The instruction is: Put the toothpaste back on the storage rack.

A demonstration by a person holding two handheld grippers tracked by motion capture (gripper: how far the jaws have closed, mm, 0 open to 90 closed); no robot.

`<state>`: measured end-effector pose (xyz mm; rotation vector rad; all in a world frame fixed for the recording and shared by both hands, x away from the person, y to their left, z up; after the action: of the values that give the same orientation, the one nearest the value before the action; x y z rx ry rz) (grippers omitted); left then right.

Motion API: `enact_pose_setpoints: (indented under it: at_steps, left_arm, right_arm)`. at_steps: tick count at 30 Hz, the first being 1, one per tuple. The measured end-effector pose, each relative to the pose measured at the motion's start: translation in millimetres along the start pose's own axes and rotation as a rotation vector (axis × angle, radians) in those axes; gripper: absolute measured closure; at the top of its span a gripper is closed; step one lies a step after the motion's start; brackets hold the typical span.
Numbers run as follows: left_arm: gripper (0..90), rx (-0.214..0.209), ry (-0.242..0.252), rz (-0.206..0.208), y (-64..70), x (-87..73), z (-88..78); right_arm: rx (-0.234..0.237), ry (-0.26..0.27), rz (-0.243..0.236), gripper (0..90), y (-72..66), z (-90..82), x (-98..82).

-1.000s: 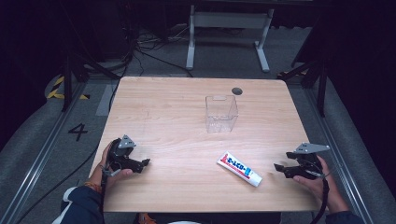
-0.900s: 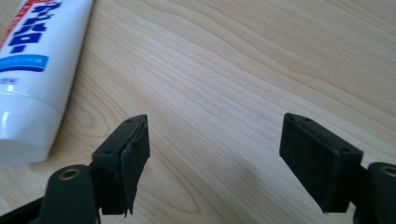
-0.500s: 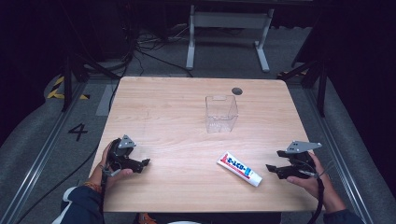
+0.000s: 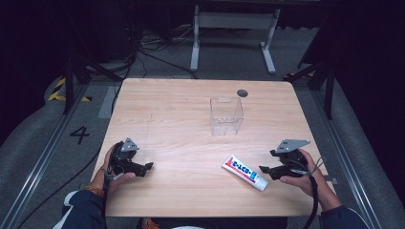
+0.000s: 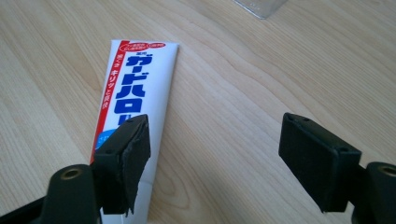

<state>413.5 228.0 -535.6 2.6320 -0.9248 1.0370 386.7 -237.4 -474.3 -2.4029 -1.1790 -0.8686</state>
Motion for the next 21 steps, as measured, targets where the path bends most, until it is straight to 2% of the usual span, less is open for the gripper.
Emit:
enact_pose_setpoints:
  at_steps: [13,21]
  left_arm:
    - [0.2,0.000,0.000,-0.003,0.2,-0.1,0.0]
    - [0.2,-0.001,0.000,-0.003,0.3,-0.1,0.0]
  right_arm:
    - [0.060,-0.079,-0.086,26.2,-24.9,28.3,20.8]
    - [0.087,-0.136,-0.111,26.6,-35.5,48.0,25.9]
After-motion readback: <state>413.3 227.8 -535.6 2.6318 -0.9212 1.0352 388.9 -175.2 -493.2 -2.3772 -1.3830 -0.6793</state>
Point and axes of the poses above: each handheld gripper's, and its own axes: z roughly forward along the jaws, x roughly out of its top, y roughly to its right, the point moved 7 cm from there along z, roughly forward along the jaws, and after that the axes turned 5 degrees about x, right-handed, at the moved point
